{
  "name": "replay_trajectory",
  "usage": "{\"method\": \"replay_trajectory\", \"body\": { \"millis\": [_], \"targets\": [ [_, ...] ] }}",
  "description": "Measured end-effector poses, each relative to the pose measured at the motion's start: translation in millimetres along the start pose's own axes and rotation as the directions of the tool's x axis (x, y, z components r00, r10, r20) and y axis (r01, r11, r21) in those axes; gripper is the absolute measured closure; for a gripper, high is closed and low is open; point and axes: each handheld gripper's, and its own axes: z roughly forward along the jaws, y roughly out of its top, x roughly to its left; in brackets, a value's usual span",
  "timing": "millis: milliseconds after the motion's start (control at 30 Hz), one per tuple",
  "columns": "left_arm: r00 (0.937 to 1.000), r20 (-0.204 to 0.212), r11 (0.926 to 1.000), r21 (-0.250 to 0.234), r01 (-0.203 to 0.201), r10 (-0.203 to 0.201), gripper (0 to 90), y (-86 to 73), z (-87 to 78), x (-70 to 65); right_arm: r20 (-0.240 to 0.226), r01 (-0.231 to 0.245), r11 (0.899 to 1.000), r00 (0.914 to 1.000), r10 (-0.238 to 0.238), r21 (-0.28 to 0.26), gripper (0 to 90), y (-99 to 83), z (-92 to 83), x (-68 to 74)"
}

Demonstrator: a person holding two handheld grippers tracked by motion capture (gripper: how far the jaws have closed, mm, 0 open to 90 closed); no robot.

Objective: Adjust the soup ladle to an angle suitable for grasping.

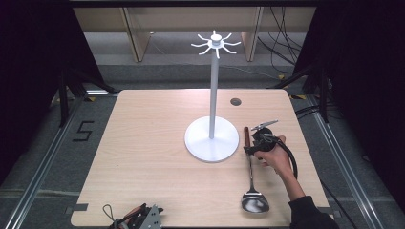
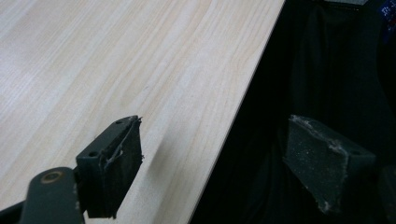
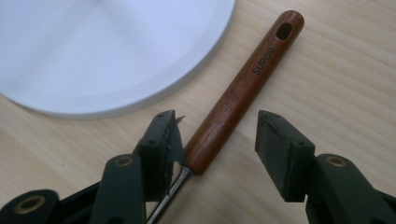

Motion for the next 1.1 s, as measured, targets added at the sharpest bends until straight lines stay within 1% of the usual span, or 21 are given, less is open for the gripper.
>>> {"method": "replay_trajectory", "body": {
  "millis": [67,100,167,200,300,333,400,500,533,633,667,700,733,767,800,833,900,933,1033,1067,1100],
  "targets": [
    [1.0000,-0.005,1.0000,0.000,-0.002,0.002,18.3,0.1,-0.2,-0.2,-0.009,0.013,1.000,0.9999,-0.013,0.017,53.7,0.1,2.6,-0.6],
    [0.9999,-0.010,1.0000,0.005,-0.004,0.004,18.3,-0.4,-0.6,-0.7,-0.002,0.015,1.000,0.9999,-0.015,0.012,54.4,0.4,5.1,-0.2],
    [1.0000,-0.001,1.0000,0.004,-0.003,0.003,18.3,-0.3,0.1,-0.1,-0.001,-0.010,0.999,0.9999,0.010,0.033,55.9,0.8,7.6,1.4],
    [1.0000,0.000,1.0000,0.000,-0.001,0.001,18.3,0.0,0.1,0.0,-0.004,0.005,1.000,1.0000,-0.004,0.029,55.5,1.0,9.9,-0.3],
    [0.9999,-0.011,1.0000,0.000,-0.003,0.003,18.3,-0.3,-1.2,-0.8,0.001,-0.009,1.000,1.0000,0.009,0.030,55.3,1.2,11.8,-0.7],
    [1.0000,0.002,1.0000,0.000,-0.004,0.004,18.3,-0.4,-0.1,-0.2,0.001,-0.006,0.999,1.0000,0.006,0.036,55.5,1.9,11.5,-0.7],
    [1.0000,-0.009,0.9999,-0.016,0.001,-0.001,18.3,-0.4,-0.2,-0.7,0.001,-0.009,0.999,1.0000,0.008,0.039,55.6,2.2,11.2,-0.4],
    [0.9999,-0.012,1.0000,-0.002,-0.005,0.005,18.3,-0.7,-0.6,-1.4,0.007,0.018,0.999,0.9998,-0.018,0.046,56.9,3.0,10.4,-1.1],
    [0.9998,-0.018,0.9999,0.007,-0.009,0.009,18.3,-0.2,-0.9,-1.2,0.014,0.014,0.999,0.9998,-0.015,0.047,58.0,3.2,10.0,-1.6],
    [0.9999,-0.012,0.9999,-0.017,-0.004,0.004,18.3,-0.6,0.0,-1.7,0.018,-0.010,0.998,0.9998,0.009,0.061,59.3,2.8,8.1,-1.8],
    [0.9999,-0.010,0.9999,-0.014,-0.005,0.005,18.3,-1.0,0.0,-2.0,0.030,0.010,0.998,0.9995,-0.012,0.061,60.1,1.8,9.2,-6.7],
    [0.9999,-0.011,0.9999,-0.014,-0.005,0.005,18.3,-1.0,0.0,-2.0,0.030,0.010,0.998,0.9995,-0.012,0.061,60.1,1.8,9.2,-6.7],
    [0.9999,-0.012,0.9999,-0.016,-0.005,0.005,18.3,-0.8,0.0,-1.7,0.028,-0.014,0.997,0.9995,0.012,0.079,59.9,1.4,8.4,-6.4],
    [0.9999,-0.012,0.9999,-0.017,-0.004,0.004,18.3,-0.6,0.0,-1.6,0.033,-0.010,0.996,0.9994,0.008,0.089,60.4,-0.3,10.7,-8.2],
    [0.9999,-0.012,0.9999,-0.016,-0.005,0.005,18.3,-0.5,0.0,-1.8,0.035,0.011,0.997,0.9993,-0.014,0.077,61.6,-1.1,10.6,-10.5],
    [0.9999,-0.009,0.9999,-0.015,-0.005,0.004,18.3,-0.8,0.2,-2.1,0.046,-0.002,0.995,0.9990,-0.003,0.096,62.6,-1.5,9.1,-9.5],
    [0.9999,-0.009,0.9999,-0.011,-0.008,0.008,18.3,-0.9,0.1,-2.2,0.050,0.008,0.993,0.9987,-0.014,0.117,64.7,-1.2,7.0,-10.5],
    [0.9999,-0.009,0.9999,-0.014,-0.006,0.006,18.3,-0.6,0.1,-2.2,0.035,0.033,0.993,0.9987,-0.037,0.117,67.4,-2.2,6.1,-13.3],
    [0.9999,-0.007,0.9999,-0.005,-0.010,0.010,18.3,-0.5,-0.7,-2.3,0.029,0.018,0.991,0.9993,-0.022,0.136,69.5,-3.6,3.6,-13.7],
    [0.9999,-0.007,0.9999,-0.004,-0.011,0.011,18.3,-0.6,-0.8,-2.2,0.026,0.041,0.991,0.9987,-0.044,0.126,70.1,-4.1,4.0,-16.1],
    [0.9999,-0.008,0.9999,-0.006,-0.009,0.009,18.3,-0.5,-0.9,-2.0,0.031,0.046,0.991,0.9982,-0.051,0.129,70.9,-4.4,3.6,-17.6]
  ]
}}
